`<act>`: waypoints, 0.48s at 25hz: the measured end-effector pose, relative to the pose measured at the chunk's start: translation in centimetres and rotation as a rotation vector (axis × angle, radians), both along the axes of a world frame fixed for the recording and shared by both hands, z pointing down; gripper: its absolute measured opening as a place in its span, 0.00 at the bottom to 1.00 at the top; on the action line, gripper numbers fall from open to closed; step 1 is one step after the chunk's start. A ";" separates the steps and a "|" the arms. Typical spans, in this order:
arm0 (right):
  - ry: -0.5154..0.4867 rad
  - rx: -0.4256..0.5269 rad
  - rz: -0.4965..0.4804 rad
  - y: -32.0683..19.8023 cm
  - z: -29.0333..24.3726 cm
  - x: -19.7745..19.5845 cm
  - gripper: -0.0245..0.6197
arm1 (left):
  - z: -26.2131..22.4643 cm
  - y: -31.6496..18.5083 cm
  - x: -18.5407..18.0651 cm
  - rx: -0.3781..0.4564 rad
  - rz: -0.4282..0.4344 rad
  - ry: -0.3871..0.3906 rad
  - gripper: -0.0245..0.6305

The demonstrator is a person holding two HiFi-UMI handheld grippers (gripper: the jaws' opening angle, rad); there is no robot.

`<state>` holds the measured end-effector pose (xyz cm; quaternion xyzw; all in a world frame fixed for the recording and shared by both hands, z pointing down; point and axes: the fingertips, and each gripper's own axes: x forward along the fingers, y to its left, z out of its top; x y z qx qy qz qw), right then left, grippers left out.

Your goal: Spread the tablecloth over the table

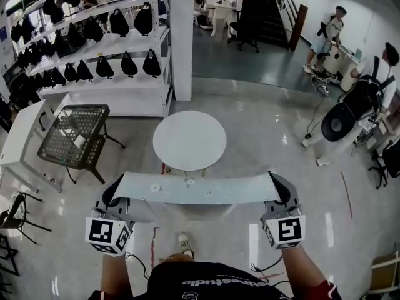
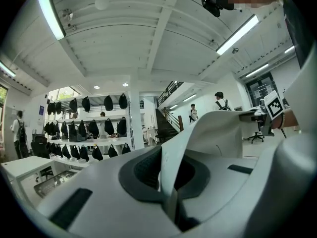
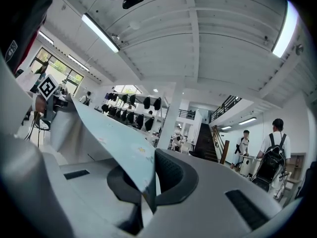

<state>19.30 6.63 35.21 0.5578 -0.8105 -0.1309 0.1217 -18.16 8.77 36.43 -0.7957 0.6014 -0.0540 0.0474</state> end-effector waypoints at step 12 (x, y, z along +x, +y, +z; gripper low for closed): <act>-0.010 0.042 0.061 -12.9 -2.8 -3.8 0.08 | -2.9 -15.1 -4.0 0.072 0.053 0.008 0.06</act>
